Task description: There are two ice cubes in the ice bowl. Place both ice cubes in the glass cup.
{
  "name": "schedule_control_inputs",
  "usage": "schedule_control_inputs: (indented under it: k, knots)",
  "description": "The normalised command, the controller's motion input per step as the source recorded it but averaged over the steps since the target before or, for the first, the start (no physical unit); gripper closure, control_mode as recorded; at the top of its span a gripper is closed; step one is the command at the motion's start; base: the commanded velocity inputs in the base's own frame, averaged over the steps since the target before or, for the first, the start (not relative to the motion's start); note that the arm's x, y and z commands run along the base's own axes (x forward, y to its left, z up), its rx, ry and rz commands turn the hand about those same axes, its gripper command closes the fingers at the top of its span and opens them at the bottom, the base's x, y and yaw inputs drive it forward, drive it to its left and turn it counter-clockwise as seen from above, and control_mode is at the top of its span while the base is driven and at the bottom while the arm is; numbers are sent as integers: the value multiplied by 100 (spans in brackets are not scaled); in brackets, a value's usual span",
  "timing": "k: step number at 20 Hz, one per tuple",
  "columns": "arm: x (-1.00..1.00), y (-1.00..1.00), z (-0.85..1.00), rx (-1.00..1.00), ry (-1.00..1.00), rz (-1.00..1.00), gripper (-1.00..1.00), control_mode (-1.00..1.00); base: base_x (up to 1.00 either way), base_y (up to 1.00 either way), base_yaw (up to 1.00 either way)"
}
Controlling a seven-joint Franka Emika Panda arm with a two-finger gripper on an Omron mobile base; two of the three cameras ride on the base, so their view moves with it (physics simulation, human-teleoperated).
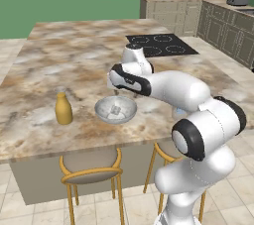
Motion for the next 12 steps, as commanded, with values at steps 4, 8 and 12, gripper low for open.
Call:
schedule_control_inputs:
  k: [4,8,12]
  knots:
    - [5,28,-16,1,8,0,-100,-100,0,0,0]
    - [6,0,-45,0,6,0,-100,-100,0,0,0]
    - [13,0,-52,0,0,0,-100,-100,0,0,0]
